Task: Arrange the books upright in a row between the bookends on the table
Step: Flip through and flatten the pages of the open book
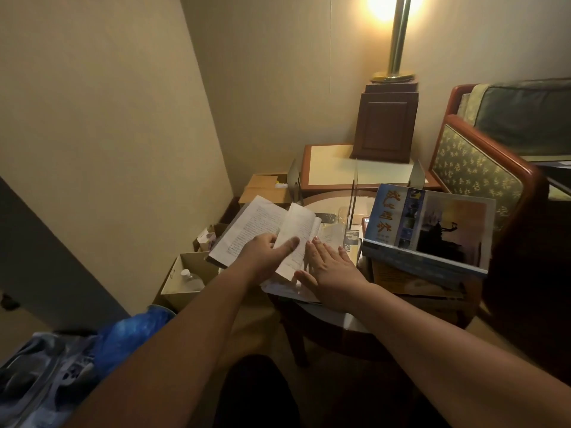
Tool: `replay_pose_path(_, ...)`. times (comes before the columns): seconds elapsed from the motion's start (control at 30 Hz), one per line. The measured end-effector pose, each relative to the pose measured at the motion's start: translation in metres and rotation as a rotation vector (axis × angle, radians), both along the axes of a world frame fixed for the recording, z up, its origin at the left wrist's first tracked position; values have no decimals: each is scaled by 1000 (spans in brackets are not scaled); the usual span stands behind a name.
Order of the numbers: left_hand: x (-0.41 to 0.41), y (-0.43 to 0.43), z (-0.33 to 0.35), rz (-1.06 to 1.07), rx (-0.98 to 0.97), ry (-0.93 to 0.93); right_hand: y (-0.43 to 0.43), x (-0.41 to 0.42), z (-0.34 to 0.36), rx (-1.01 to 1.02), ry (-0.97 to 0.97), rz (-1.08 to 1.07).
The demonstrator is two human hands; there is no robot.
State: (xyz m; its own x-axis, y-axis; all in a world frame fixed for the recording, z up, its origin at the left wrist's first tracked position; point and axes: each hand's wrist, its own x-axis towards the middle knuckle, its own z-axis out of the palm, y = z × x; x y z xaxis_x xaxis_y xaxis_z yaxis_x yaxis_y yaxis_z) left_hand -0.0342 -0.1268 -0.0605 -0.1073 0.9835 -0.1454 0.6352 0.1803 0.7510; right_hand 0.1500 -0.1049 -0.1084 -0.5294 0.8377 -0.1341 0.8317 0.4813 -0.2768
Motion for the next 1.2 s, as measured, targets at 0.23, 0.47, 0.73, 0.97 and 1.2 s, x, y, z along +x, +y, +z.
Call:
replay_pose_path(0.23, 1, 4, -9, 121, 17, -71, -1, -3, 0, -11, -16, 12)
replay_pose_path(0.47, 1, 0, -14, 71, 124, 115, -1, 2, 0, -19, -24, 17)
replay_pose_path(0.73, 1, -8, -30, 14, 345, 290, -1, 1, 0, -10, 0, 13)
replay_pose_path(0.97, -3, -11, -27, 11, 408, 241, -2, -13, 2, 4, 1, -39)
replay_pose_path(1.2, -11, -15, -18, 71, 464, 90, -8, -26, 8, 28, 63, -69)
